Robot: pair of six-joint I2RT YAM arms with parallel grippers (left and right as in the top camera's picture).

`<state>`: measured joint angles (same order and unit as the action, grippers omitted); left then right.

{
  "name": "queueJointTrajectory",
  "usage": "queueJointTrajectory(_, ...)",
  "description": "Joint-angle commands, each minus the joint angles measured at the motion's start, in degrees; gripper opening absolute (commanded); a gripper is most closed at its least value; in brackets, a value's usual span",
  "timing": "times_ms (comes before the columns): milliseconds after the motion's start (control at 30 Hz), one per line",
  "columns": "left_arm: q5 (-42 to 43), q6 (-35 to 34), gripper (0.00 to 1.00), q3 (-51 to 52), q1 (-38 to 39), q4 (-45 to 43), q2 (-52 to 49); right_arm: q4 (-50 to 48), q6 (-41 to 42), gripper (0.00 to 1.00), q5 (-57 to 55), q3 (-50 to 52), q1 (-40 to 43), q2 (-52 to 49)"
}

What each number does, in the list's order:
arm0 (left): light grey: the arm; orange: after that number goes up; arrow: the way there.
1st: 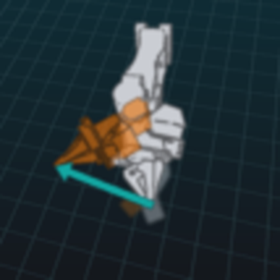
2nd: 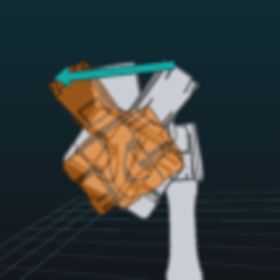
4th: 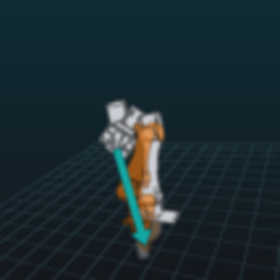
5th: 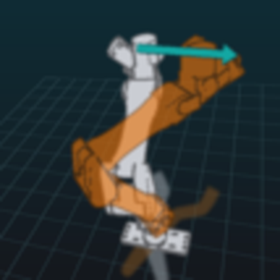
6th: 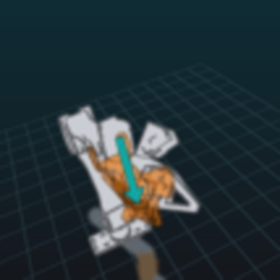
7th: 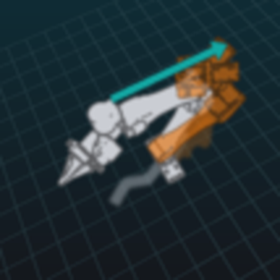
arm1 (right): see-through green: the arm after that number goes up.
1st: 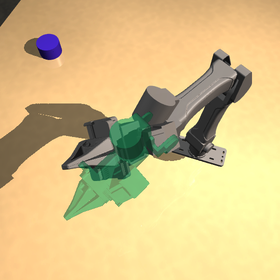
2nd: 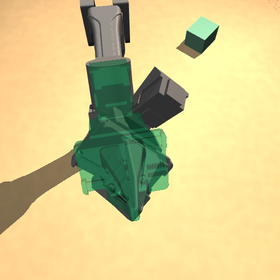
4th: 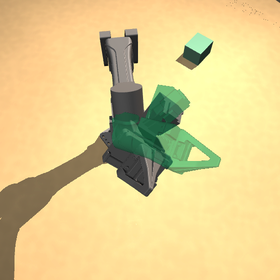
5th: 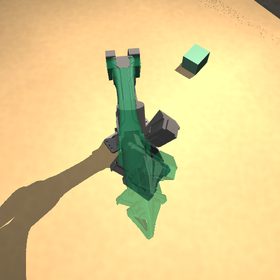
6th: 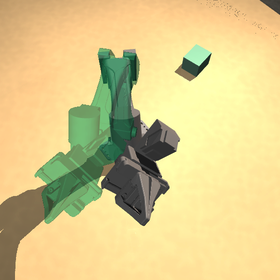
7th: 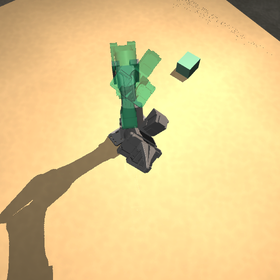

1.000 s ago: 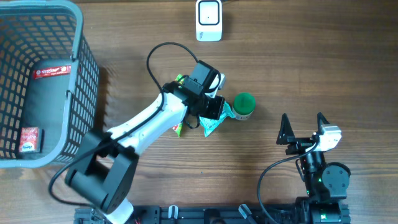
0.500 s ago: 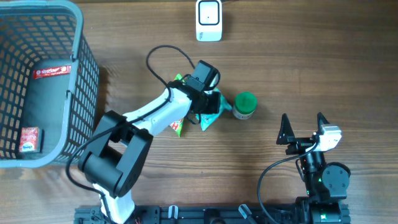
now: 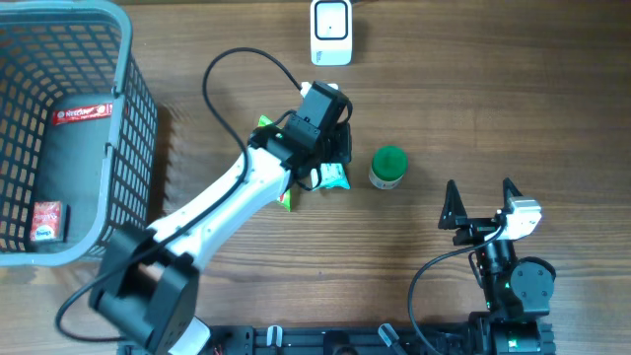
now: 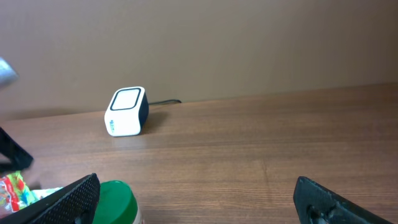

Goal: Scan the item barcode
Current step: 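Carry the wipes pack near the scanner and lay it beside the bag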

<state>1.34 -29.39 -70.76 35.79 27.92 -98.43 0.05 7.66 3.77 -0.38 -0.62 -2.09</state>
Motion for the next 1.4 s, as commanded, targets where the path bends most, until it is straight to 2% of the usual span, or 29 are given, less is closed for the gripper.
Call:
queueJointTrajectory(0, -0.2, -2.9, 0.04, 0.3, -0.1, 0.9, -5.9, -0.1, -0.1, 1.0, -0.9, 0.1, -0.2, 0.0)
queueJointTrajectory(133, -0.7, -6.2, 0.04, 0.3, -0.1, 2.7, -12.6, -0.1, -0.1, 1.0, -0.9, 0.1, -0.2, 0.0)
queueJointTrajectory(233, -4.4, -16.1, 0.04, 0.3, -0.1, 7.3, -15.8, -0.1, -0.1, 1.0, -0.9, 0.1, -0.2, 0.0)
queueJointTrajectory(267, -4.7, -16.5, 0.04, 0.3, 0.0, 7.8, -15.9, -0.1, -0.1, 1.0, -0.9, 0.1, -0.2, 0.0)
queueJointTrajectory(400, -4.7, -16.5, 0.04, -0.6, 0.1, 8.4, -13.7, -0.2, -0.1, 1.0, -0.9, 0.1, -0.2, 0.0)
queueJointTrajectory(633, -9.3, -16.1, 0.04, -4.4, 0.0, 9.6, -3.2, -0.1, -0.1, 1.0, -0.9, 0.1, -0.2, 0.0)
queueJointTrajectory(800, -10.2, -16.1, 0.04, -4.2, -0.4, 9.8, -6.2, -0.1, 0.0, 1.0, -0.9, 0.1, -0.2, 0.0)
queueJointTrajectory(1100, -10.9, -16.1, 0.04, -4.2, -0.7, 10.4, -20.5, -0.1, -0.1, 1.0, -0.9, 0.1, -0.2, 0.0)
queueJointTrajectory(1233, -11.7, -15.6, 0.04, -5.7, -1.9, 14.5, -18.8, -0.1, -0.1, 1.0, -0.9, 0.1, -0.2, 0.0)
queueJointTrajectory(1367, -16.7, -14.3, 0.04, -9.6, -1.6, 18.2, -12.1, -0.1, -0.1, 1.0, -0.9, 0.1, -0.2, 0.0)
